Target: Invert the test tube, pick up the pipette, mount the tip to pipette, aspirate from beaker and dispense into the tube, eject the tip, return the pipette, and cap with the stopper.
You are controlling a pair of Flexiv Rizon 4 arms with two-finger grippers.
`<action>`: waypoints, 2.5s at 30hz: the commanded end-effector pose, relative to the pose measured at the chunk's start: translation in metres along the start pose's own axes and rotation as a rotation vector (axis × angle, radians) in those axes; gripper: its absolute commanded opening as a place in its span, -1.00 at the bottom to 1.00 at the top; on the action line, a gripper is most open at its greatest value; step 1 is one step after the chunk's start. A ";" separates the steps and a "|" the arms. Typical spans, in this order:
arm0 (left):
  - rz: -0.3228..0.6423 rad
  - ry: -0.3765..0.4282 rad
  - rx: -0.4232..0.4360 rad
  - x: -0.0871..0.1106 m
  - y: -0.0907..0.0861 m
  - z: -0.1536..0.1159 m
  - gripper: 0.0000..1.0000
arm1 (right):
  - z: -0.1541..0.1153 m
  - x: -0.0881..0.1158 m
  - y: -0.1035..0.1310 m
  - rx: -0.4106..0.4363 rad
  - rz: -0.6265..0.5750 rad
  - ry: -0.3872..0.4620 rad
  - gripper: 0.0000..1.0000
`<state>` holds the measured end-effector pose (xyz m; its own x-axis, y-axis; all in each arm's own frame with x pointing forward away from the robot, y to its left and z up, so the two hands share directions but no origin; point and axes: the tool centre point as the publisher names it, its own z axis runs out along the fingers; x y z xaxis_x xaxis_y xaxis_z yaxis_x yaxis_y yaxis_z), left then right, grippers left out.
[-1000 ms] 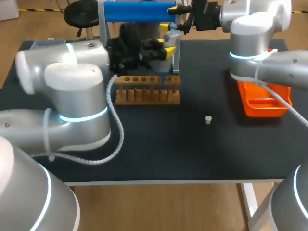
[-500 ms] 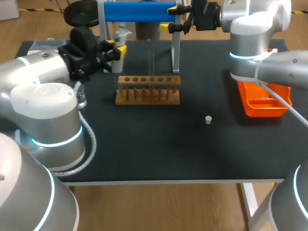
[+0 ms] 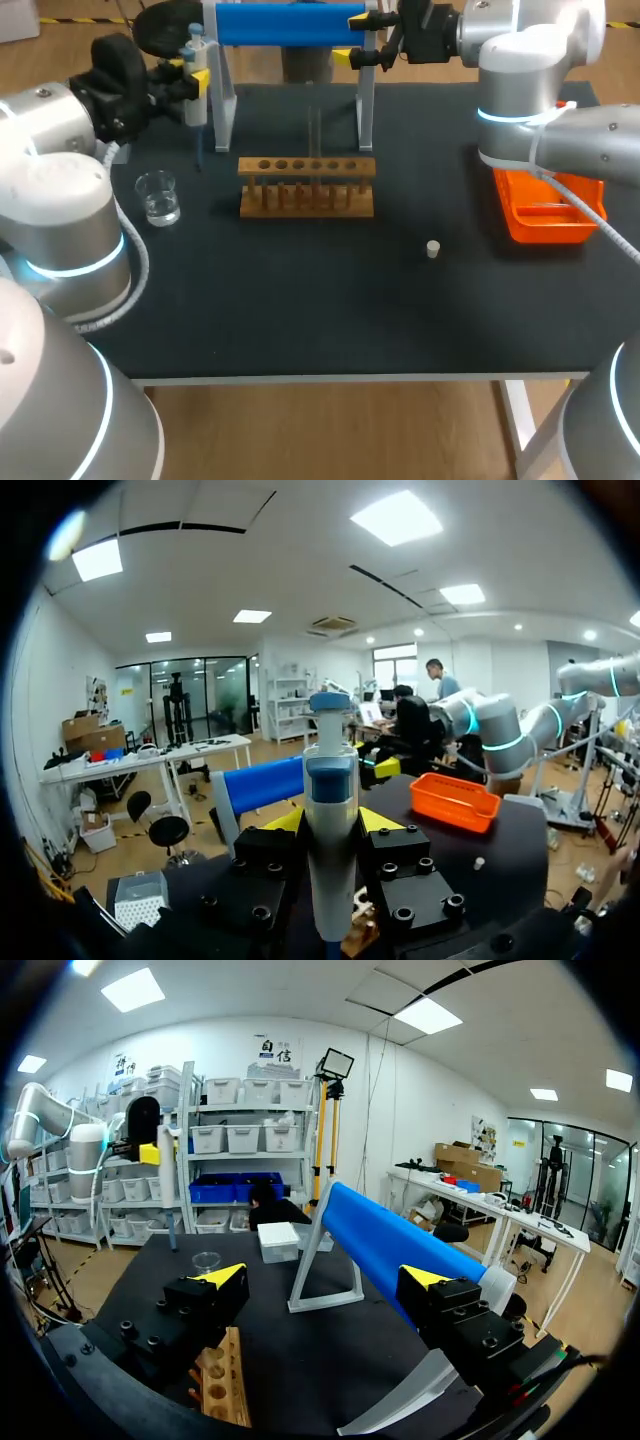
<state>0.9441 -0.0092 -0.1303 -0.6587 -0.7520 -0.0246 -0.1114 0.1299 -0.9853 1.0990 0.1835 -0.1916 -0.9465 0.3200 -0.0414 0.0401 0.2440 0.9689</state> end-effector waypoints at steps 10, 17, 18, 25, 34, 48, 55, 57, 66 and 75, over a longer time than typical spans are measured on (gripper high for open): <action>-0.021 -0.074 0.007 -0.027 -0.015 0.061 -1.00 | 0.001 -0.001 0.000 0.002 0.000 0.001 1.00; -0.034 -0.114 0.005 -0.027 -0.026 0.089 -1.00 | 0.001 -0.001 0.000 0.002 0.000 0.001 1.00; -0.035 -0.118 0.006 -0.027 -0.027 0.092 -1.00 | 0.001 -0.001 0.000 0.002 0.000 0.001 1.00; -0.059 -0.159 0.010 -0.028 -0.030 0.119 -1.00 | 0.001 -0.001 0.000 0.002 0.000 0.001 1.00; -0.083 -0.206 0.004 -0.036 -0.026 0.144 -1.00 | 0.001 -0.001 0.000 0.002 0.000 0.001 1.00; -0.098 -0.283 -0.013 -0.052 -0.021 0.168 -1.00 | 0.001 -0.001 0.000 0.002 0.000 0.001 1.00; -0.115 -0.336 -0.011 -0.064 -0.017 0.174 -1.00 | 0.001 -0.001 0.000 0.002 0.000 0.001 1.00; -0.120 -0.349 -0.014 -0.066 -0.015 0.174 -1.00 | 0.001 -0.001 0.000 0.002 0.000 0.001 1.00; -0.145 -0.398 -0.035 -0.075 -0.005 0.179 -1.00 | 0.001 -0.001 0.000 0.002 0.000 0.001 1.00; -0.159 -0.453 -0.071 -0.084 0.002 0.182 -1.00 | 0.001 -0.001 0.000 0.002 0.000 0.001 1.00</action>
<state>1.1299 -0.0582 -0.1614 -0.2594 -0.9646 0.0470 -0.2342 0.0156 -0.9721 1.0990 0.1836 -0.1915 -0.9465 0.3200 -0.0414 0.0401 0.2440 0.9689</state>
